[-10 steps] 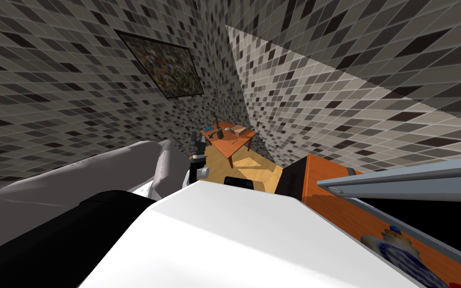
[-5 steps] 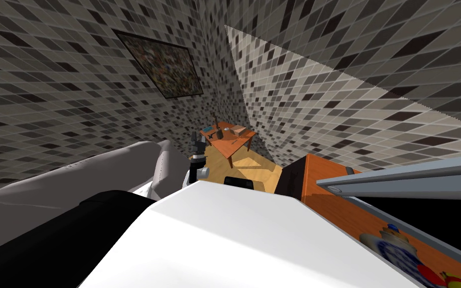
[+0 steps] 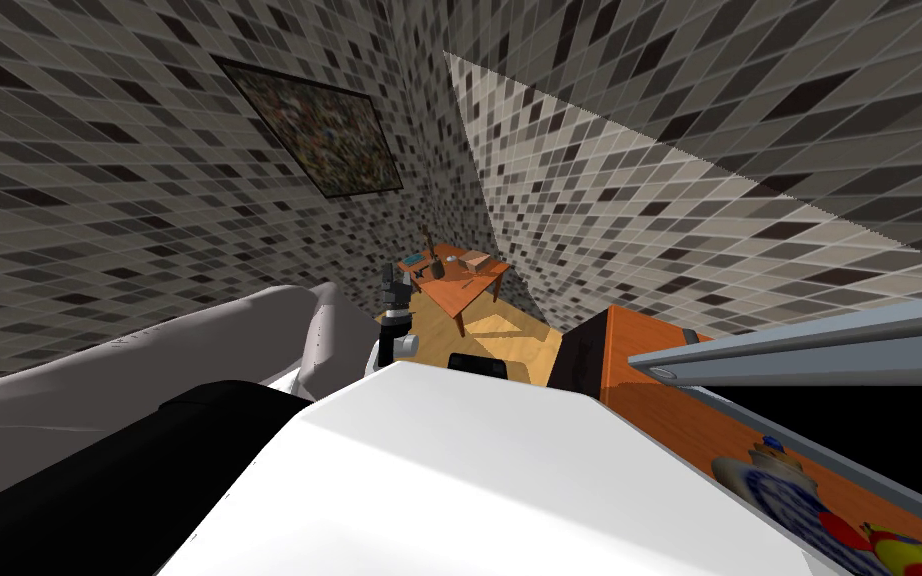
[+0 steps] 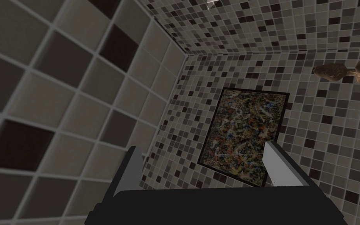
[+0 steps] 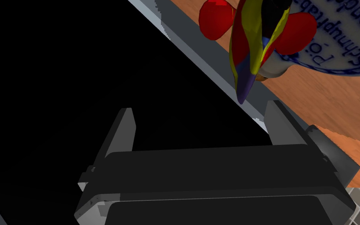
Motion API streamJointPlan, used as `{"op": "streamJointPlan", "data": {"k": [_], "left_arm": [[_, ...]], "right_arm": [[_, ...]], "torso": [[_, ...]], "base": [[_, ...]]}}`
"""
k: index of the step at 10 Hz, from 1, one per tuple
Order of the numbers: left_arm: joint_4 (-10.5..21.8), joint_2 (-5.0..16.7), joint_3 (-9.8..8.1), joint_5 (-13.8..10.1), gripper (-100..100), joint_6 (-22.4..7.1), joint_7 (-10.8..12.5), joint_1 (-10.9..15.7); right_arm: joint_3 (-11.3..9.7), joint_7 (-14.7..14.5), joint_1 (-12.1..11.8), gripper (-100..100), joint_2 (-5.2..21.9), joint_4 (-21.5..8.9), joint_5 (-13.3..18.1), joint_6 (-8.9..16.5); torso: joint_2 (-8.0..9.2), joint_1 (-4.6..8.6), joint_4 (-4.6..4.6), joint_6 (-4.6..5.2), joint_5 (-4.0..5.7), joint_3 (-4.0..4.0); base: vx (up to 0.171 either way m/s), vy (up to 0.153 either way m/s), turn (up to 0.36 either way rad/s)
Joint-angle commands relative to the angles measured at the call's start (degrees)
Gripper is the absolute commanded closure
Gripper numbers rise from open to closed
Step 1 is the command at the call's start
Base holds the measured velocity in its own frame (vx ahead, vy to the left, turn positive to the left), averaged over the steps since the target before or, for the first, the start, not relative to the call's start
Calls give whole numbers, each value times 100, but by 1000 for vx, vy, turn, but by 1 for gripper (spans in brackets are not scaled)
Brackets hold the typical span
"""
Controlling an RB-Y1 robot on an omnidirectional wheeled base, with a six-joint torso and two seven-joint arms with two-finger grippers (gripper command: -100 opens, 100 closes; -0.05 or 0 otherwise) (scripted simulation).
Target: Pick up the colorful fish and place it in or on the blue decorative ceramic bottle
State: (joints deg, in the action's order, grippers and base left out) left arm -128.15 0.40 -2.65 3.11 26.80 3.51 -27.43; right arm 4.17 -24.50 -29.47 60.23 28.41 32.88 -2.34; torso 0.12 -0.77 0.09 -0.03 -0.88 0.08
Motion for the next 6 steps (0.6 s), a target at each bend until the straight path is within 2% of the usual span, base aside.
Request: {"op": "streamJointPlan", "data": {"k": [1, 2, 3, 4, 5, 6], "left_arm": [[0, 0, 0, 0, 0, 0, 0, 0], [0, 0, 0, 0, 0, 0, 0, 0], [0, 0, 0, 0, 0, 0, 0, 0], [0, 0, 0, 0, 0, 0, 0, 0], [0, 0, 0, 0, 0, 0, 0, 0], [0, 0, 0, 0, 0, 0, 0, 0]], "right_arm": [[-73, 245, -41, -100, 29, 77, 4, 38], [-292, 422, 32, -100, 143, 69, 232, 20], [-292, 600, 32, -100, 143, 69, 232, 20], [-292, 643, 32, -100, 143, 69, 232, 20], [-510, 853, 106, -100, 257, 61, 460, 2], [-510, 913, 106, -100, 257, 61, 460, 2]], "torso": [[0, 0, 0, 0, 0, 0], [1, 1, 0, 0, 0, 0], [1, 1, 0, 2, 0, 0], [1, 1, 0, 0, 0, 0], [1, 1, 0, 0, 0, 1], [0, 1, 0, 1, 0, 0]], "base": [[0, 0, 0], [2, 3, -63], [2, 4, -43], [0, 0, 0], [2, 3, -63], [3, 5, -35]]}}
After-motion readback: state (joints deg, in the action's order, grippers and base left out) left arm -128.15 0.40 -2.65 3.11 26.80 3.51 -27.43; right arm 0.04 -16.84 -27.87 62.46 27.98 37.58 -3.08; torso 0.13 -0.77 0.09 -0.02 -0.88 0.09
